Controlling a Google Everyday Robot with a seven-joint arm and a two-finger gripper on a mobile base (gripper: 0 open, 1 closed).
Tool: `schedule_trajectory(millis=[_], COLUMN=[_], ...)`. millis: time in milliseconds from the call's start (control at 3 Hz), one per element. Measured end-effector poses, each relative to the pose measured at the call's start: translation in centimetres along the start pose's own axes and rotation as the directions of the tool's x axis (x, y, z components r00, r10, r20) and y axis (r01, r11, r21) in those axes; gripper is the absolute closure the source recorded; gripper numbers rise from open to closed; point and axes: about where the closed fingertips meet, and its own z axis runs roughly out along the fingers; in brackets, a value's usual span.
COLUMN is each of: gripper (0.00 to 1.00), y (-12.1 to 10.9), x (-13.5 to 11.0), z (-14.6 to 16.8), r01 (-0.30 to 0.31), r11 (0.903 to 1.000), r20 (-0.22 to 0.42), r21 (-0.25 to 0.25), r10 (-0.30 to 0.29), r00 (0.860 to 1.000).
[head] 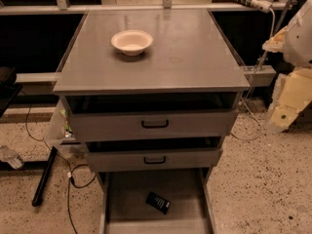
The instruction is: Pick rxbar blueberry from bottom drawer and place on counter
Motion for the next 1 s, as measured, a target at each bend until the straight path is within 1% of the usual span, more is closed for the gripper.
schedule_trajectory(millis=[333,667,1000], gripper=[0.00,0.00,0.00], y=[0.3,1.7,4.2], x=[-0.1,-0.1,0.3], z=[0.8,3.8,8.6], r01=[0.008,0.035,0.088], r11=[1.0000,0.9986,0.9936], r20=[0.009,0.032,0.084], r21=[-0.003,-0.039,-0.071], r10=[-0.008,-0.034,-0.082], r00=[1.000,0.999,0.993])
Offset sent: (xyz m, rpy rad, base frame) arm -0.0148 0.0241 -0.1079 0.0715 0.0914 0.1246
